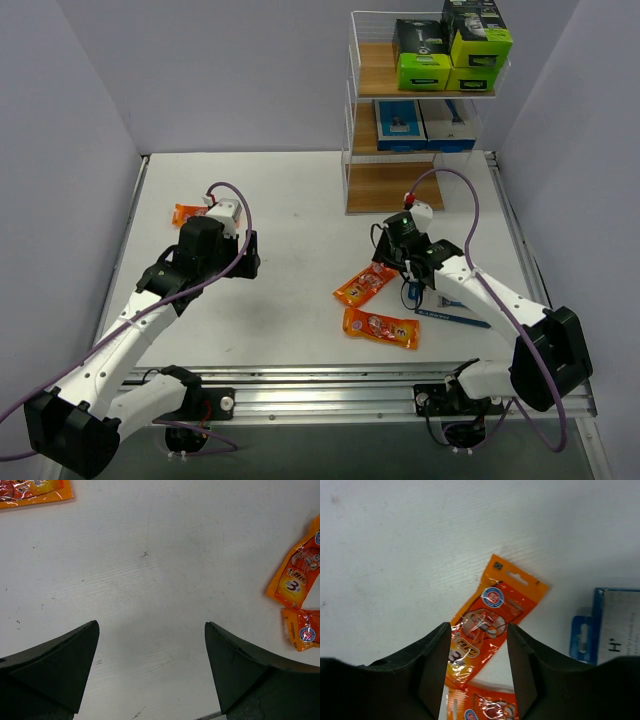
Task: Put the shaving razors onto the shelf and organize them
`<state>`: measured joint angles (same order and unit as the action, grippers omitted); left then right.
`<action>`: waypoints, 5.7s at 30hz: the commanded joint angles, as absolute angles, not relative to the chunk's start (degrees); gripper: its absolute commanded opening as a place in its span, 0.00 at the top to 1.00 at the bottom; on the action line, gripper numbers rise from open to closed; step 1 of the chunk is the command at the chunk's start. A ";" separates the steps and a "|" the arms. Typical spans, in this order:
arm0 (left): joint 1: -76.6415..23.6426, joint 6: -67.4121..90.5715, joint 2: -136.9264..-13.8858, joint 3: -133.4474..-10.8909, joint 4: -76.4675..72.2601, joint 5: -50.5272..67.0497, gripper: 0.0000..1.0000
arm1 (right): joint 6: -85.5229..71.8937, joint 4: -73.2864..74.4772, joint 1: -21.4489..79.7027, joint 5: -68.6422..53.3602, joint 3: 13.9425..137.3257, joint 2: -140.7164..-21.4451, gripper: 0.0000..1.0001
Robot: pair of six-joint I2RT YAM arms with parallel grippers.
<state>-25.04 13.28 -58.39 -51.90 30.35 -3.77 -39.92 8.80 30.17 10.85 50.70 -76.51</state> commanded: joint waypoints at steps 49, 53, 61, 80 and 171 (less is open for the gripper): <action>-26.54 12.92 -54.14 -53.70 28.48 -2.20 0.05 | -34.45 29.53 33.75 29.27 53.44 -92.20 0.75; -26.72 12.92 -54.23 -53.61 28.48 -2.11 0.05 | -35.16 30.14 33.66 30.14 53.79 -93.42 0.75; -26.89 12.83 -54.32 -53.70 28.48 -1.93 0.05 | -36.56 31.64 33.49 31.73 54.23 -95.18 0.70; -27.16 12.74 -54.32 -53.70 28.48 -1.58 0.05 | -36.30 30.41 32.78 31.20 54.32 -97.64 0.75; -27.60 12.04 -53.96 -54.14 29.97 -6.68 0.05 | -54.14 -7.38 32.88 0.97 43.16 -66.10 0.98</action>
<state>-27.33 12.82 -53.91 -51.90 30.70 -6.85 -52.71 -5.65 34.37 1.23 44.88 -68.75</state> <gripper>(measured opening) 0.953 0.064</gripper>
